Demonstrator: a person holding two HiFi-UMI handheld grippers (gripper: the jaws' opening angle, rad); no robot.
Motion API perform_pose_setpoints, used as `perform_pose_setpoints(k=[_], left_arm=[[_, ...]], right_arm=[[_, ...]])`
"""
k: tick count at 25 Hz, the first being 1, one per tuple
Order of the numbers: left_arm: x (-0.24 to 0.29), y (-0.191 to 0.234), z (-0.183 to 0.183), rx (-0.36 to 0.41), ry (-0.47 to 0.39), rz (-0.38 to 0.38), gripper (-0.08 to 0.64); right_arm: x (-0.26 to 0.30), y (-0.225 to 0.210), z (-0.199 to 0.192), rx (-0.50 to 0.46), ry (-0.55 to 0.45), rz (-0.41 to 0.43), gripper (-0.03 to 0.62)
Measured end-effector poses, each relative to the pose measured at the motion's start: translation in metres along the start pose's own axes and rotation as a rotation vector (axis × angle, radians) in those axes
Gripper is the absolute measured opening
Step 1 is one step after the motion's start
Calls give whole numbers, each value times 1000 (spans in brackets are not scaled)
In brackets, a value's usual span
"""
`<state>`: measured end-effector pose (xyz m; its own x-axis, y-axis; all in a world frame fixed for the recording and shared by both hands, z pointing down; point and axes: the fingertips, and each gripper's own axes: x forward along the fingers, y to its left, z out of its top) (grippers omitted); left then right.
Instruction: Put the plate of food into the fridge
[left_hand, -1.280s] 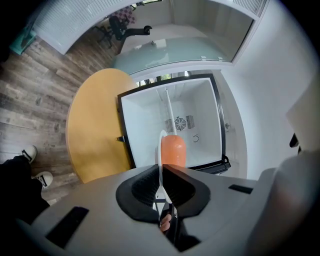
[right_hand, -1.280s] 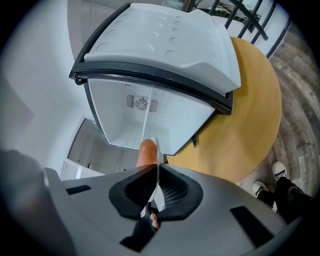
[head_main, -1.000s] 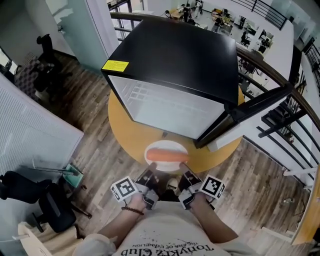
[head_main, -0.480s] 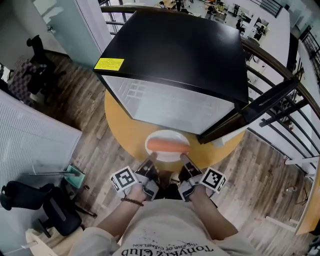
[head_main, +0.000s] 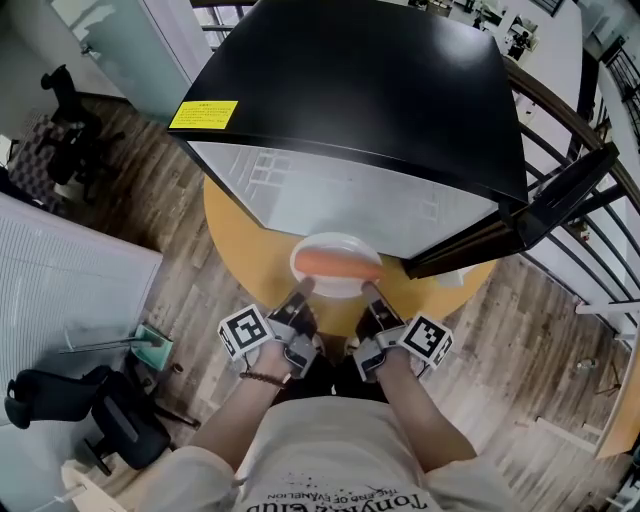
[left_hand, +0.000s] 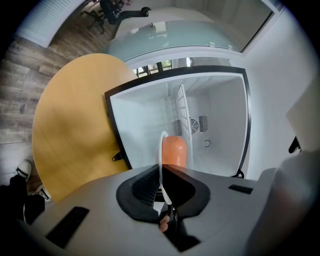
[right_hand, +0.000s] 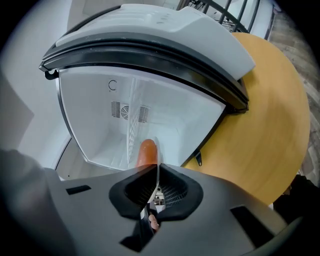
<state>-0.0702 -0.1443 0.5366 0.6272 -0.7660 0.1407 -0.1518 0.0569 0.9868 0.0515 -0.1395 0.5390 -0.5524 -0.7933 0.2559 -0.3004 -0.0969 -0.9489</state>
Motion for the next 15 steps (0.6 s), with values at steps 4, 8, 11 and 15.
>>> perform_pose_setpoints(k=[4, 8, 11, 15], left_arm=[[10, 5, 12, -4, 6, -5, 34], [22, 21, 24, 6, 8, 25, 34], [37, 28, 30, -4, 18, -3, 34], [52, 44, 39, -10, 21, 31, 34]], right_arm=[[14, -4, 4, -5, -14, -7, 35], [29, -11, 12, -8, -40, -15, 35], [40, -21, 18, -2, -66, -35, 35], [55, -34, 28, 10, -108, -56, 35]])
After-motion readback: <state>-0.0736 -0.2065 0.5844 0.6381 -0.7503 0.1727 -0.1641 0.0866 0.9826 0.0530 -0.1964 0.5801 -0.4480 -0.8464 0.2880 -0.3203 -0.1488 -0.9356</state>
